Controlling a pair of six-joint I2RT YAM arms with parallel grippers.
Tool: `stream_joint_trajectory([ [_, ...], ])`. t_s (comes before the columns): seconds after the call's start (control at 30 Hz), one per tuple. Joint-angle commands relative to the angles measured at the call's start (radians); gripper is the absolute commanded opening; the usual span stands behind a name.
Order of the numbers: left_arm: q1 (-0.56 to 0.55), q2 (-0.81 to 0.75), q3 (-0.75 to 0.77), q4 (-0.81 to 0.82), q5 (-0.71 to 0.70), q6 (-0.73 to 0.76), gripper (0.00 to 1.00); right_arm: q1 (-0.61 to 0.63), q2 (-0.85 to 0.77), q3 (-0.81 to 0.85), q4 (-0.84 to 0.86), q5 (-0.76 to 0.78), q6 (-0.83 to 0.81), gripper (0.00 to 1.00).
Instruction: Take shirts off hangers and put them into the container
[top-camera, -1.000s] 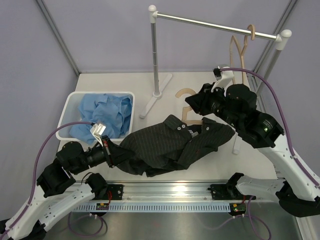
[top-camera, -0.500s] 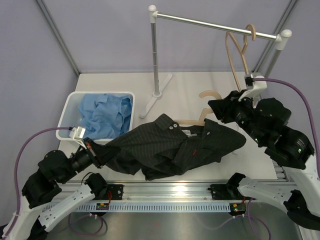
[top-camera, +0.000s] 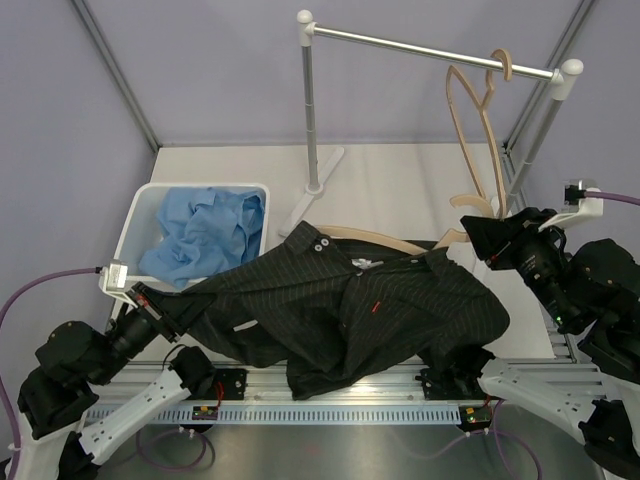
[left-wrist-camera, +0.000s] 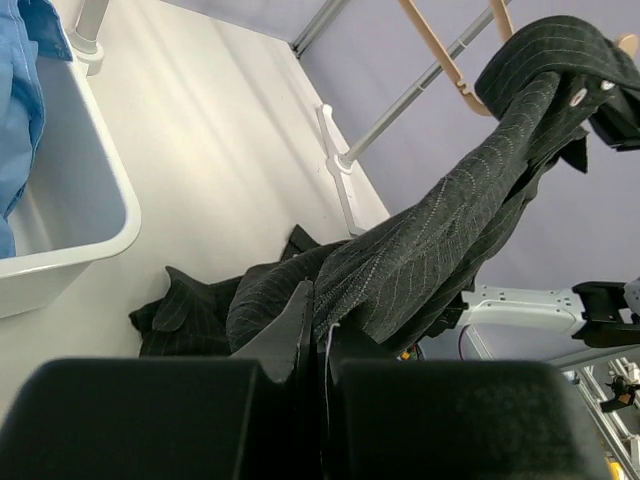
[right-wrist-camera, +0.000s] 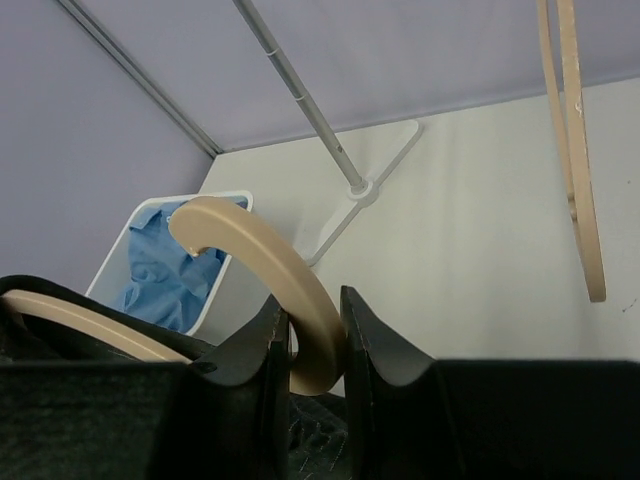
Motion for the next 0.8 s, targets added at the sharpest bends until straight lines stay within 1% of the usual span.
stream_joint_trajectory([
  [0.0,0.006,-0.047,0.03,-0.067,-0.214,0.008,0.0,-0.014,-0.072,0.02,-0.079,0.335,-0.018,0.0],
  [0.13,0.008,-0.061,0.019,-0.051,-0.203,0.023,0.0,-0.016,-0.118,0.023,-0.156,0.436,0.117,0.0],
  [0.2,0.008,-0.07,0.003,-0.024,-0.142,0.041,0.0,-0.016,-0.163,0.009,-0.153,0.468,0.145,0.0],
  [0.23,0.006,-0.072,-0.02,0.026,-0.104,0.069,0.0,-0.016,-0.178,-0.008,-0.145,0.496,0.171,0.0],
  [0.27,0.006,-0.067,-0.036,0.062,0.023,0.087,0.0,-0.014,-0.215,-0.02,-0.129,0.505,0.172,0.0],
  [0.3,0.006,-0.06,-0.054,0.144,0.103,0.101,0.0,-0.016,-0.232,-0.043,-0.109,0.496,0.166,0.0],
  [0.33,0.006,-0.043,-0.071,0.191,0.204,0.118,0.0,-0.014,-0.243,-0.052,-0.058,0.483,0.148,0.0],
  [0.37,0.008,-0.021,-0.115,0.241,0.421,0.116,0.0,-0.016,-0.244,-0.057,-0.04,0.461,0.136,0.0],
  [0.4,0.008,0.032,-0.143,0.305,0.525,0.107,0.0,-0.016,-0.234,-0.055,-0.02,0.397,0.122,0.0],
  [0.43,0.008,0.052,-0.169,0.429,0.602,0.069,0.0,-0.016,-0.22,-0.055,0.034,0.359,0.069,0.0],
  [0.47,0.009,0.063,-0.227,0.49,0.668,0.046,0.0,-0.014,-0.177,-0.051,0.054,0.32,0.047,0.0],
  [0.5,0.009,0.053,-0.249,0.555,0.656,0.031,0.0,-0.016,-0.155,-0.048,0.071,0.235,0.024,0.0],
  [0.57,0.008,0.055,-0.269,0.571,0.625,0.024,0.0,-0.014,-0.103,-0.051,0.154,0.139,-0.024,0.0],
  [0.6,0.008,0.096,-0.268,0.571,0.638,0.029,0.0,-0.016,-0.088,-0.054,0.18,0.048,-0.033,0.0],
  [0.67,0.008,0.156,-0.258,0.565,0.662,0.044,0.0,-0.014,-0.03,-0.043,0.25,-0.037,-0.059,0.0],
  [0.7,0.009,0.187,-0.246,0.537,0.653,0.05,0.04,-0.016,-0.004,-0.013,0.26,-0.107,-0.068,0.0],
  [0.73,0.009,0.239,-0.231,0.504,0.629,0.082,0.11,-0.014,0.026,0.009,0.26,-0.136,-0.087,0.0],
  [0.77,0.008,0.264,-0.209,0.468,0.557,0.104,0.17,-0.014,0.085,0.035,0.249,-0.16,-0.1,0.0],
])
